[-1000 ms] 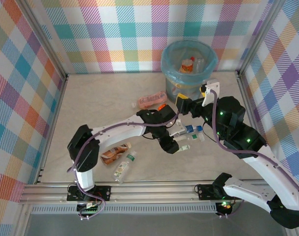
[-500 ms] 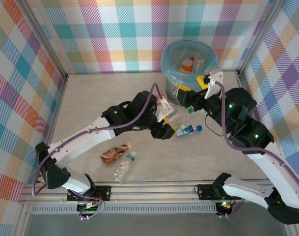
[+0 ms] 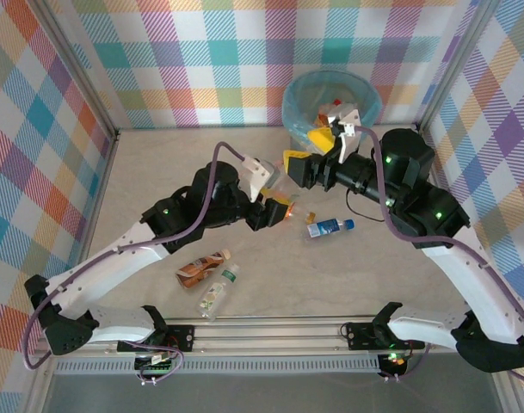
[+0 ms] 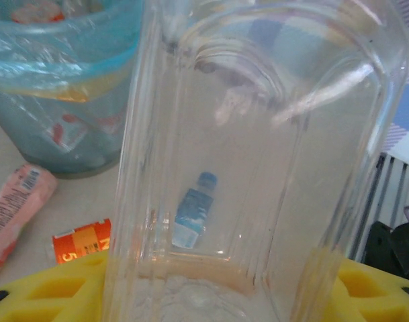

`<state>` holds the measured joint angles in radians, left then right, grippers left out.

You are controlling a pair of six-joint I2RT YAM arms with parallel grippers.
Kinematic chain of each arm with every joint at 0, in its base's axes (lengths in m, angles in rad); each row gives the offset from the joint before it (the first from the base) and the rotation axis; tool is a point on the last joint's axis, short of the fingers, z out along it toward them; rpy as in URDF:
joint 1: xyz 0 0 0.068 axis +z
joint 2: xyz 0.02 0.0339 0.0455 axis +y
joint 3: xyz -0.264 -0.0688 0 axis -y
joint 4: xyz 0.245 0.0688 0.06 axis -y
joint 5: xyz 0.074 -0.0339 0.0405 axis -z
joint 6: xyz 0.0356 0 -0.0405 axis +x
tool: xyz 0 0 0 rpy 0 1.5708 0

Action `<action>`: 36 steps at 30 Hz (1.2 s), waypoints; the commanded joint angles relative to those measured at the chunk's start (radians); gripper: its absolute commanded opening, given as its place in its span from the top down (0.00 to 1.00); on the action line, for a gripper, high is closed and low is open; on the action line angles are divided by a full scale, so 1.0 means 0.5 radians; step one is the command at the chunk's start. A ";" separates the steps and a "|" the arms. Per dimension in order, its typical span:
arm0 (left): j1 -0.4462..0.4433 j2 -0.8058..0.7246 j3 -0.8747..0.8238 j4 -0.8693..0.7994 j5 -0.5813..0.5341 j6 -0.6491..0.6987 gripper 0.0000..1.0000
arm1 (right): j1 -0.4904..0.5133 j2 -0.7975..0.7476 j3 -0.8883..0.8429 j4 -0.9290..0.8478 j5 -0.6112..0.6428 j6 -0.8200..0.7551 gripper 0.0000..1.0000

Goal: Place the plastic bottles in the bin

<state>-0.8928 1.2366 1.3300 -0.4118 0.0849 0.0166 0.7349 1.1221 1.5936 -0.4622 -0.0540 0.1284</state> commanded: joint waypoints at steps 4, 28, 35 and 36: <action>0.030 -0.124 -0.043 0.161 -0.058 -0.031 0.57 | -0.144 0.042 0.155 -0.115 0.020 0.245 0.23; 0.034 -0.162 -0.065 0.225 -0.148 -0.023 0.41 | -0.283 0.213 0.207 -0.124 -0.424 0.309 0.67; 0.034 -0.186 -0.088 0.219 -0.365 -0.022 0.17 | -0.299 0.319 0.426 -0.178 -0.237 0.096 0.83; 0.032 -0.189 -0.089 0.209 -0.388 -0.027 0.17 | -0.306 0.351 0.469 -0.191 -0.202 0.056 0.84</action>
<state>-0.8875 1.1709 1.3006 -0.3359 -0.0307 0.0124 0.5930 1.2751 1.7580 -0.5575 -0.2131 0.2375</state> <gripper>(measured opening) 0.830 0.420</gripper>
